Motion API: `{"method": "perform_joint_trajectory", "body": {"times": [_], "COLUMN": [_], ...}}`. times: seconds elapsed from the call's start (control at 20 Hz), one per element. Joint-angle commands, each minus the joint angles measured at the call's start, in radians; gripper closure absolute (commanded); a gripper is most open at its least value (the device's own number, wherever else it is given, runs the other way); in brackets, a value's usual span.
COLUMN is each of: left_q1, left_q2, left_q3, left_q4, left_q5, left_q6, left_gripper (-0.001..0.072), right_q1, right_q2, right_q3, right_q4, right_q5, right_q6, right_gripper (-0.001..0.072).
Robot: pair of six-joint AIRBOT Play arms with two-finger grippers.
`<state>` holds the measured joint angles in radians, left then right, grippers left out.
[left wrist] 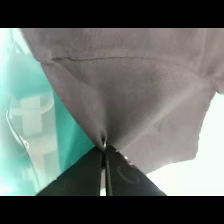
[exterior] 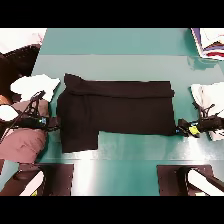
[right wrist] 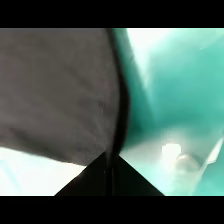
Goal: Fold the shirts.
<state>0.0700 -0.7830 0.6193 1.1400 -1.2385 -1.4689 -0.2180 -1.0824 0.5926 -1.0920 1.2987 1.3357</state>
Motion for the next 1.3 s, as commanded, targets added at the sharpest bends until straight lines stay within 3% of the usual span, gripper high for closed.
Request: {"method": "perform_joint_trajectory", "body": {"times": [0.0, 0.2, 0.3, 0.45, 0.7, 0.95, 1.15, 1.2, 1.25], "left_q1": [0.000, 0.000, 0.000, 0.000, 0.000, 0.000, 0.000, 0.000, 0.000], "left_q2": [0.134, 0.351, 0.373, 0.262, -0.141, -0.503, -0.600, -0.600, -0.598], "left_q3": [0.010, 0.035, 0.079, 0.126, 0.268, 0.441, 0.489, 0.489, 0.491], "left_q4": [0.015, 0.019, 0.019, 0.031, 0.027, 0.023, 0.000, -0.002, -0.003], "left_q5": [-0.167, -0.404, -0.420, -0.275, 0.019, 0.143, 0.241, 0.260, 0.278], "left_q6": [-0.021, -0.154, -0.157, -0.115, -0.004, 0.013, 0.037, 0.037, 0.036], "left_gripper": [0.0681, 0.0681, 0.0681, 0.0681, 0.0679, 0.0678, 0.0677, 0.0673, 0.0422], "right_q1": [0.011, 0.008, 0.007, 0.046, 0.178, 0.223, 0.203, 0.193, 0.172], "right_q2": [0.146, 0.361, 0.405, 0.317, -0.023, -0.344, -0.488, -0.510, -0.532], "right_q3": [0.022, 0.086, 0.151, 0.266, 0.488, 0.728, 0.842, 0.859, 0.877], "right_q4": [-0.144, -0.243, -0.235, -0.237, -0.236, -0.234, -0.135, -0.083, -0.031], "right_q5": [0.150, 0.285, 0.280, 0.235, 0.080, 0.062, 0.064, 0.061, 0.066], "right_q6": [-0.003, 0.047, 0.055, 0.062, 0.062, 0.062, 0.060, 0.054, 0.031], "right_gripper": [0.0691, 0.0691, 0.0692, 0.0692, 0.0692, 0.0690, 0.0678, 0.0543, 0.0391]}}
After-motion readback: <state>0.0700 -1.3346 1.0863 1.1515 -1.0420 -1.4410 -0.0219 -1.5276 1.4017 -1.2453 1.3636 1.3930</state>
